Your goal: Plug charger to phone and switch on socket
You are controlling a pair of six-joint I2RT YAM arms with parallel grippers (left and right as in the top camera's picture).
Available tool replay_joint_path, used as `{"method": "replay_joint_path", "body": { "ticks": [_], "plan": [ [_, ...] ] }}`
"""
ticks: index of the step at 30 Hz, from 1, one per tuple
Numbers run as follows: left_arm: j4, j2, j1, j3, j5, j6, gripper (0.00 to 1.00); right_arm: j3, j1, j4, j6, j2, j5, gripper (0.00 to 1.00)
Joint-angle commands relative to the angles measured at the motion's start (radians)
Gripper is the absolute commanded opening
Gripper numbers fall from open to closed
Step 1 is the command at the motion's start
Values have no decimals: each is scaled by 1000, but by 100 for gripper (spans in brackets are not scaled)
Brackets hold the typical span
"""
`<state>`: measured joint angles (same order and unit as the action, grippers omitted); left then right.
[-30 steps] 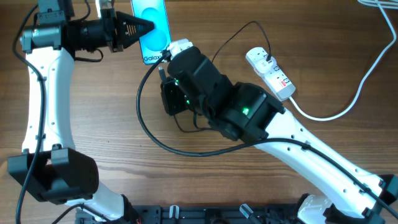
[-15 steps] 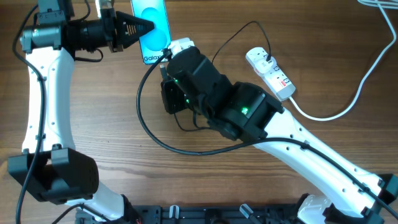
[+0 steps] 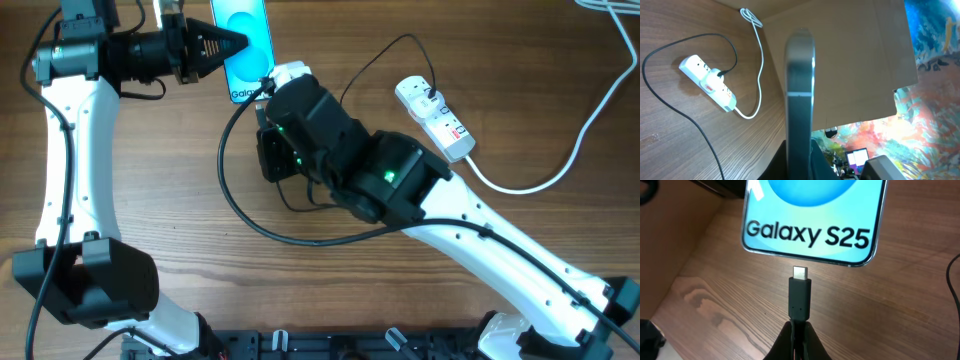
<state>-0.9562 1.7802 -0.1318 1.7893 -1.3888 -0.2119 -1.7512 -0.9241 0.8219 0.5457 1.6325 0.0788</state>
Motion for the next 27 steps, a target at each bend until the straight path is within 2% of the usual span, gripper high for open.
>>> {"method": "replay_joint_path", "body": {
  "ticks": [1, 13, 27],
  "plan": [
    [6, -5, -1, 10, -51, 8, 4, -3, -1, -1, 15, 18, -14, 5],
    [7, -5, -1, 10, -52, 48, 4, -3, 2, -13, -1, 17, -54, 5],
    [6, -5, -1, 10, -26, 48, 4, -3, 3, -5, -16, -2, -8, 5]
  ]
}}
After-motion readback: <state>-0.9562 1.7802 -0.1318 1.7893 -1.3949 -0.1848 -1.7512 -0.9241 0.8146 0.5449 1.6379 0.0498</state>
